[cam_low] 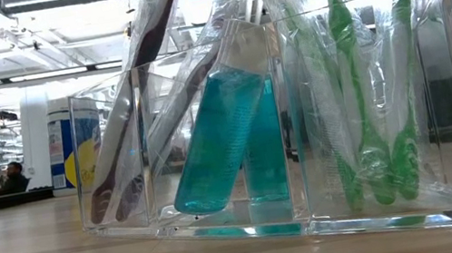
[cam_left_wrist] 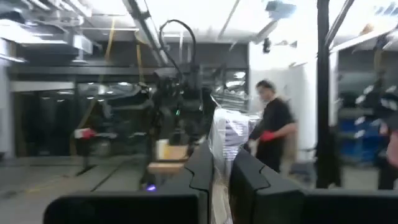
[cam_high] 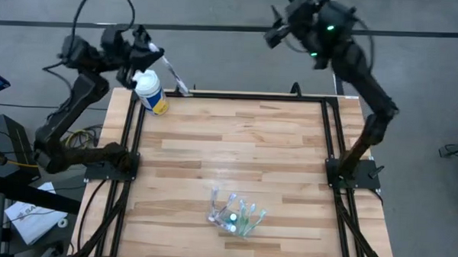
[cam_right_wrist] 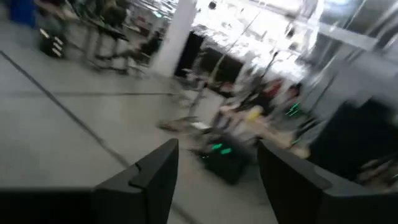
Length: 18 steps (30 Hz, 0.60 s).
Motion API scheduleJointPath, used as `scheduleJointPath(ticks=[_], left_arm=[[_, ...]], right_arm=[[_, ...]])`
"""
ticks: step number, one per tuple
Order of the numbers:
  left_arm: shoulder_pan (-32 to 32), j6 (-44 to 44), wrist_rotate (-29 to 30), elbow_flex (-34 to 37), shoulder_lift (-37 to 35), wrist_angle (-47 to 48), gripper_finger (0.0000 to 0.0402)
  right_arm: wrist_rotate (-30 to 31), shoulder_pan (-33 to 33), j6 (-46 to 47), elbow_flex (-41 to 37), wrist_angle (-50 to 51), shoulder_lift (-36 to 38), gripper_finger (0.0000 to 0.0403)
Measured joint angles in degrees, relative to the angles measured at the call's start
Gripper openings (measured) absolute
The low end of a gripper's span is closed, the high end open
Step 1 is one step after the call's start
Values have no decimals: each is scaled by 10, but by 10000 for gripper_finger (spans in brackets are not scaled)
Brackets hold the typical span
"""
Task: Pick & Place toothbrushing station
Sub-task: Put the purple toothbrush in the transparent organizer
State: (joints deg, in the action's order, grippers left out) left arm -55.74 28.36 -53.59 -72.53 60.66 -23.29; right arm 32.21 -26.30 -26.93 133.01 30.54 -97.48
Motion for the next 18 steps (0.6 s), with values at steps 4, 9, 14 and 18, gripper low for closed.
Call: scheduleJointPath(ticks=[4, 9, 14, 18], left_arm=[[61, -186, 109, 0, -57, 234, 12], [207, -314, 359, 3, -75, 476, 11], [377, -323, 519, 33, -66, 456, 11], [509, -283, 629, 75, -30, 437, 11]], right_arm=[[-80, -49, 141, 0, 72, 58, 202], [-229, -103, 249, 1, 144, 121, 195], [-251, -102, 271, 0, 194, 165, 183], [-247, -96, 282, 0, 206, 192, 171]])
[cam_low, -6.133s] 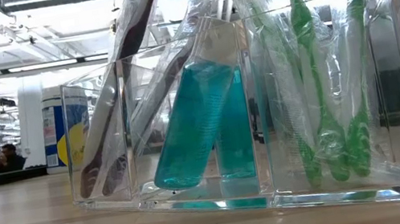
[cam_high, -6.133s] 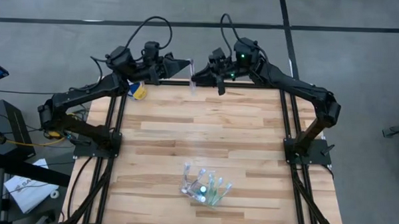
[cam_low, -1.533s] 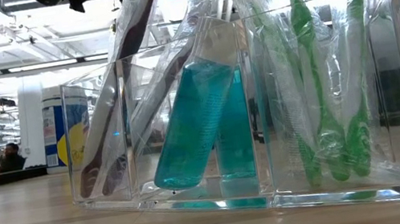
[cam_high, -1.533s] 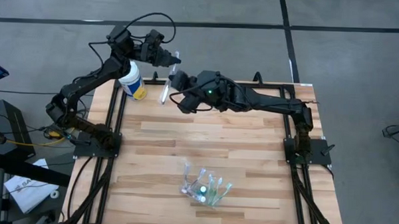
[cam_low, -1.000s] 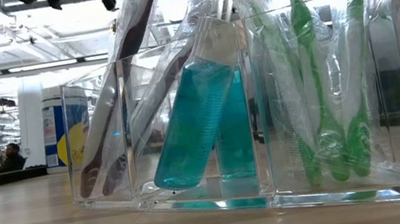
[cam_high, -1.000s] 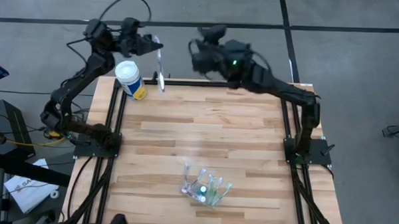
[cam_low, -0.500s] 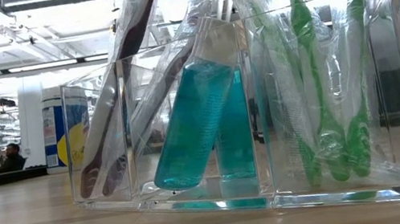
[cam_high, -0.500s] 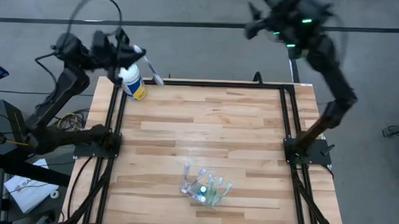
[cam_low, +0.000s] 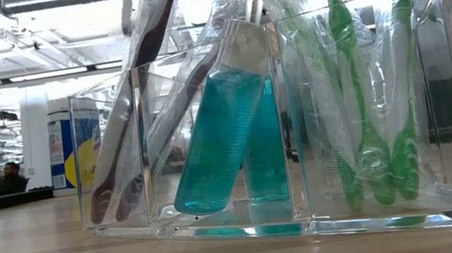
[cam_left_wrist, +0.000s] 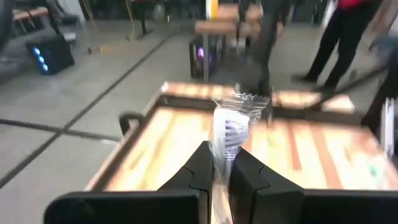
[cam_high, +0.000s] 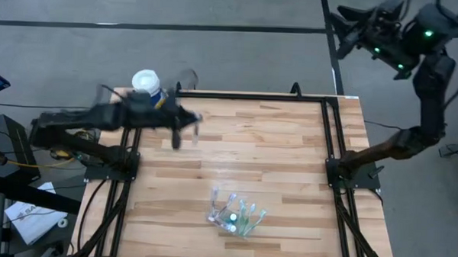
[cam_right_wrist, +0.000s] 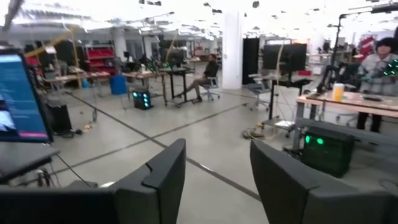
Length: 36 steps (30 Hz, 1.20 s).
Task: Pick & Place toothbrushing station
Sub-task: Put the purple toothbrush in the transparent organizer
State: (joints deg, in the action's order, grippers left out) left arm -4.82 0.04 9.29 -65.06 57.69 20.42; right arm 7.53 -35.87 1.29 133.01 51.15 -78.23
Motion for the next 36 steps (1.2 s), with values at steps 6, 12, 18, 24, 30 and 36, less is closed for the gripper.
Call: scheduleJointPath(ticks=[6, 12, 18, 24, 30, 36], left_arm=[[145, 20, 134, 52, 48, -127, 11], [233, 49, 218, 68, 77, -171, 11], [332, 67, 270, 68, 74, -190, 11], [419, 89, 293, 68, 81, -198, 11], [447, 93, 322, 68, 132, -237, 11], [445, 59, 346, 68, 214, -364, 11]], right_arm=[[0, 0, 2, 0, -4, 20, 152], [0, 1, 3, 0, 4, 22, 144], [0, 2, 8, -1, 23, 10, 151], [-3, 18, 32, 0, 21, 7, 160], [-2, 82, 43, 0, -6, 7, 160], [7, 134, 28, 0, -43, 13, 151]])
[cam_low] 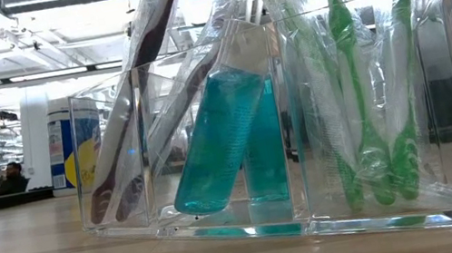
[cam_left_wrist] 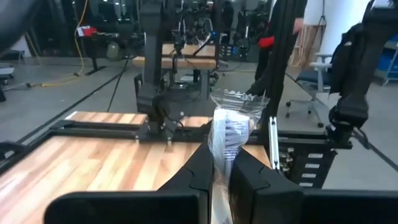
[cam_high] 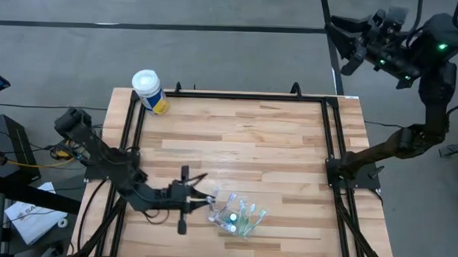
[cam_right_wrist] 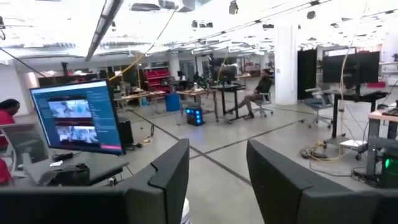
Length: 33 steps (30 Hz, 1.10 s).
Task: Pick & Place toothbrushing station
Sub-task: Put the purple toothbrush in the transparent organizer
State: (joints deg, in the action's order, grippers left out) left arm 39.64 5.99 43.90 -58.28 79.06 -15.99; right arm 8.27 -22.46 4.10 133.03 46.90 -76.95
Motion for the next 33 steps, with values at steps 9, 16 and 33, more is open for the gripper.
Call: scheduleJointPath(ticks=[9, 16, 33], left_arm=[[-11, 5, 19, 0, 88, -56, 11], [-19, 22, 29, 54, 84, -53, 11], [-26, 97, 35, 205, 69, -175, 11]], right_arm=[[8, 69, -12, 0, 22, 11, 150], [10, 109, -26, 0, 22, 14, 147], [10, 174, -78, -1, 3, -11, 139]])
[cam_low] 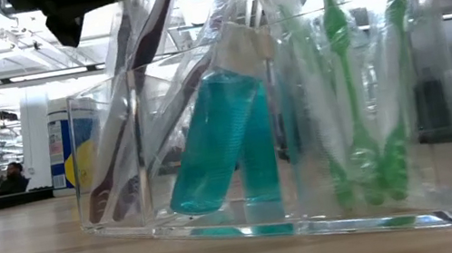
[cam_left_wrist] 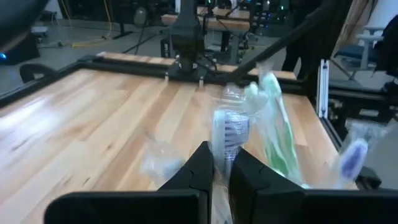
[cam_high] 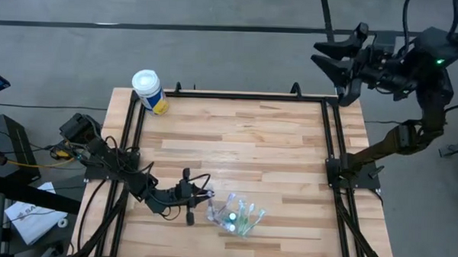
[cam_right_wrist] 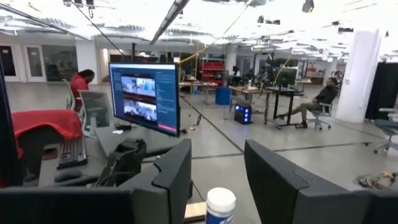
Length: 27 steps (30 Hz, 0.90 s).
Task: Pick & Place toothbrushing station
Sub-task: Put the purple toothbrush in the transparent organizer
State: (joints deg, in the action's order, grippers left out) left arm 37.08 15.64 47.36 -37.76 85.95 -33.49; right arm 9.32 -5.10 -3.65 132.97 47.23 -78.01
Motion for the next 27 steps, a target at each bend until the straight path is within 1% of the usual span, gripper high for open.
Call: scheduleJointPath(ticks=[9, 16, 18, 21, 27], left_arm=[[0, 29, -4, 22, 0, -7, 11], [-2, 13, -11, 27, 0, -22, 13], [-4, 11, -25, 27, 0, -29, 31], [-9, 12, -49, 27, 0, -29, 75], [-9, 11, -57, 27, 0, -42, 155]], right_arm=[[0, 14, -11, 0, 4, -15, 143], [-3, 14, -9, 0, 10, -15, 142], [-3, 14, -9, 0, 11, -12, 141], [-2, 17, -9, 0, 10, -11, 141], [-3, 37, -9, 0, 9, -10, 143]])
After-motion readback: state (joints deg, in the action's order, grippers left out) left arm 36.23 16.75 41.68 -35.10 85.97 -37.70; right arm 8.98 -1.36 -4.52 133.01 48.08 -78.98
